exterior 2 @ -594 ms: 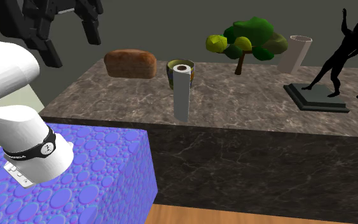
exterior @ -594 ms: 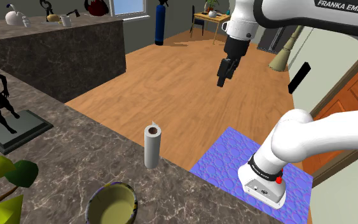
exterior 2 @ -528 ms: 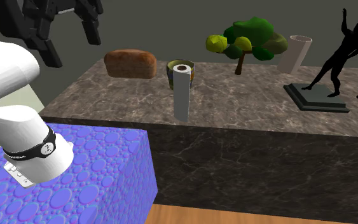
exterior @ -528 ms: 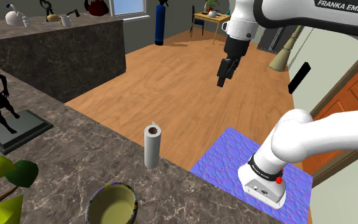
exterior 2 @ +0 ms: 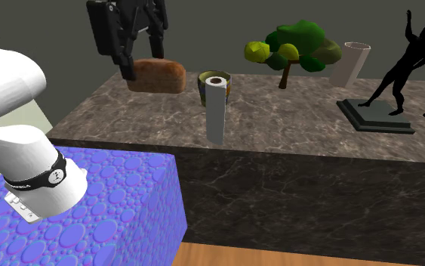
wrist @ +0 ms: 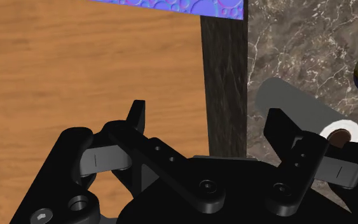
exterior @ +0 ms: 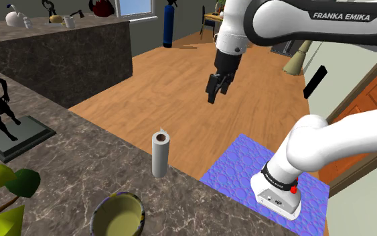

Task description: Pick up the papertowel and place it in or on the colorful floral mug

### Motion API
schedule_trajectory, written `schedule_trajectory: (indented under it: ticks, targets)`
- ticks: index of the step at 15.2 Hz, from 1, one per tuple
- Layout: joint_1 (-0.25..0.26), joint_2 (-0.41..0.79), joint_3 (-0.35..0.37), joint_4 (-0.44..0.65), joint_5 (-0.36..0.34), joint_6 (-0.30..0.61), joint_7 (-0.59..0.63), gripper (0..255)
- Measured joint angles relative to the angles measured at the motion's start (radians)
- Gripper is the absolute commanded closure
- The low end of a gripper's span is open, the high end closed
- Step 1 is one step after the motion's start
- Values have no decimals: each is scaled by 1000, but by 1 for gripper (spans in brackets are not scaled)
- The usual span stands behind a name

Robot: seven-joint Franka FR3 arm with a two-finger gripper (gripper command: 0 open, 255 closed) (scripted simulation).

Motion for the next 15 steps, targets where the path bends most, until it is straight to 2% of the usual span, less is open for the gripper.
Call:
schedule_trajectory:
  ticks: [8, 15]
  targets:
    - [23, 205, 170, 47, 69, 183, 195, 0]
    - [19, 445, 308, 173, 38, 313, 385, 0]
